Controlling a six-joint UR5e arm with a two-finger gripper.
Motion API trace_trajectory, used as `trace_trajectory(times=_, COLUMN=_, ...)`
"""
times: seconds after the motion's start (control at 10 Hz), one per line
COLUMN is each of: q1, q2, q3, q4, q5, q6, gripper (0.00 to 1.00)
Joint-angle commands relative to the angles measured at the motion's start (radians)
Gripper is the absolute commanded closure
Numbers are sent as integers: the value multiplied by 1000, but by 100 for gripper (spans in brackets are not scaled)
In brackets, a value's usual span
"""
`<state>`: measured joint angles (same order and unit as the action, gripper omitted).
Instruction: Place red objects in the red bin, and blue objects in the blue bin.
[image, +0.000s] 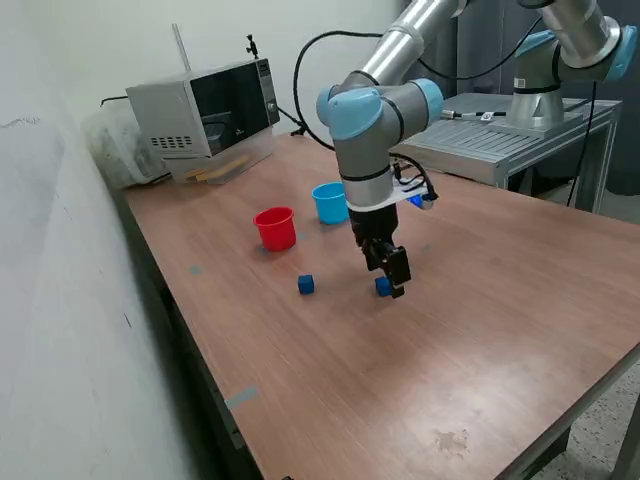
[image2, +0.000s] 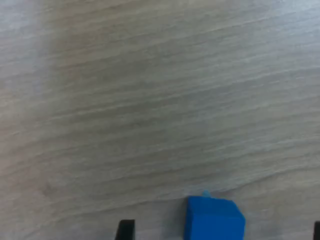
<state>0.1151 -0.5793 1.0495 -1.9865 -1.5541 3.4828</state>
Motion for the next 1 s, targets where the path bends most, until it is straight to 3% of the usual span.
trace_trajectory(times=0.0, q1=-2, q2=9, q3=-5, q4=-2, q5=0, q6=-11, gripper=0)
trace_trajectory(times=0.2, q1=-2, q2=9, q3=-5, q4=-2, q5=-3, q6=-14, gripper=0)
trace_trajectory(times=0.3, q1=-2, q2=9, q3=-3, q4=-2, q5=-3, q6=-13, gripper=100)
trace_trajectory(times=0.9, q1=-2, q2=10, q3=-25, q4=0, q5=-20, q6=-21, gripper=100)
